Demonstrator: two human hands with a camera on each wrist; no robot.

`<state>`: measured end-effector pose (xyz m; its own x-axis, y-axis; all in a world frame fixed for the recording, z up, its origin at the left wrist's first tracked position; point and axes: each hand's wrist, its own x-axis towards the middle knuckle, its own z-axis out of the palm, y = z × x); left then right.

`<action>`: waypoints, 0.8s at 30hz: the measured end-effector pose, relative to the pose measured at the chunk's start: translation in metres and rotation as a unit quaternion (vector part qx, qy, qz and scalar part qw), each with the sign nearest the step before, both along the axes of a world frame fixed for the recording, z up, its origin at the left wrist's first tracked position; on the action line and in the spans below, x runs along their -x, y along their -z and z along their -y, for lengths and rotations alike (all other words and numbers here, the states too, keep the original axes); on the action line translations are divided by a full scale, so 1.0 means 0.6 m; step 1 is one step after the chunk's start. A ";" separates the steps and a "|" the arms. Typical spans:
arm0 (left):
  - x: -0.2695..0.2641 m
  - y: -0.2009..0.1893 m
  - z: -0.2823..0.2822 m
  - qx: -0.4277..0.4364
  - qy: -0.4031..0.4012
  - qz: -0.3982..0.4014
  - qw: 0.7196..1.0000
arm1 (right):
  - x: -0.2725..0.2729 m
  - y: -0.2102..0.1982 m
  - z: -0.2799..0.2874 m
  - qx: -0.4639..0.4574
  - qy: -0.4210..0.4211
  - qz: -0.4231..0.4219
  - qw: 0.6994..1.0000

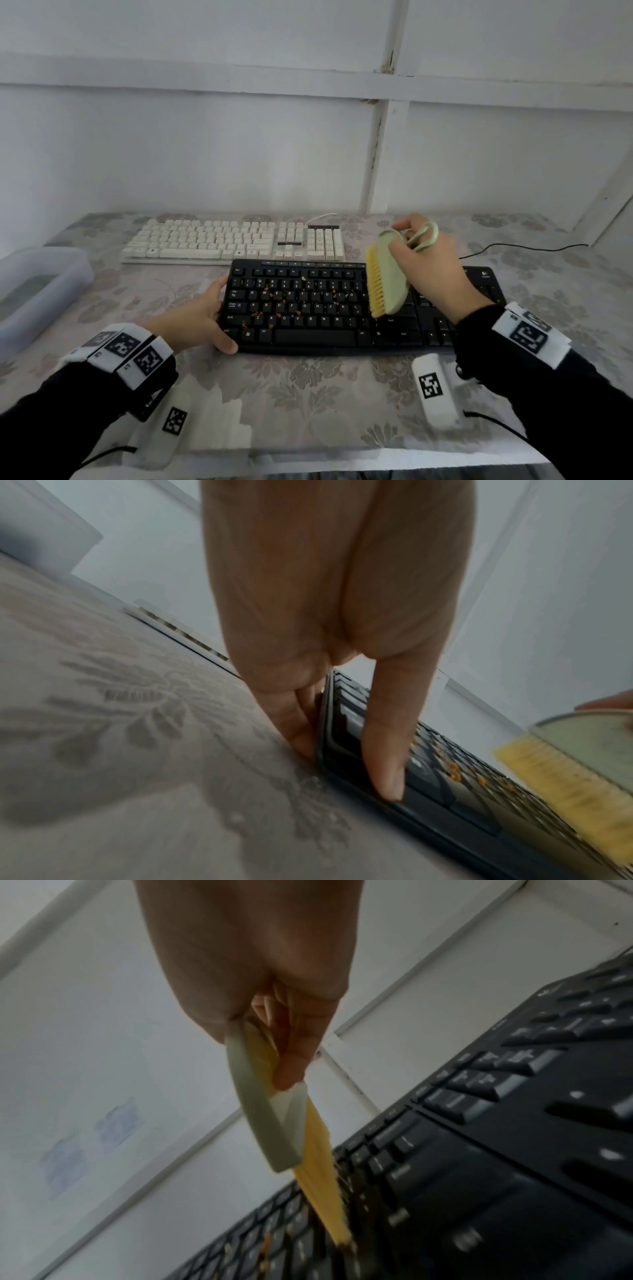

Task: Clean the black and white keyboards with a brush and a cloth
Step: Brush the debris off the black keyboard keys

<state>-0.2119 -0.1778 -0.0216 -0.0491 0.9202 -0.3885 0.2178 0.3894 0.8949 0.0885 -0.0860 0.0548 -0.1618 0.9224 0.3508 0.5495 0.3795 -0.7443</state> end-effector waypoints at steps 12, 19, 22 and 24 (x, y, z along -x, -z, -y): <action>0.001 0.001 -0.001 -0.004 0.008 -0.007 1.000 | -0.033 0.013 0.051 0.033 -0.020 0.003 0.999; -0.001 -0.002 0.002 -0.003 0.010 -0.014 1.000 | 0.003 0.010 0.002 0.013 -0.011 0.004 1.000; 0.003 0.002 -0.001 0.003 0.008 -0.013 1.000 | -0.012 0.031 0.037 0.044 -0.025 0.027 0.998; 0.005 0.004 -0.003 0.003 0.009 -0.011 1.000 | -0.026 0.036 0.065 0.066 -0.042 0.054 0.995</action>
<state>-0.2148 -0.1758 -0.0241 -0.0421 0.9186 -0.3930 0.2448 0.3909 0.8873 0.1040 -0.1252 0.0330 -0.2715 0.9406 0.2041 0.5995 0.3311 -0.7287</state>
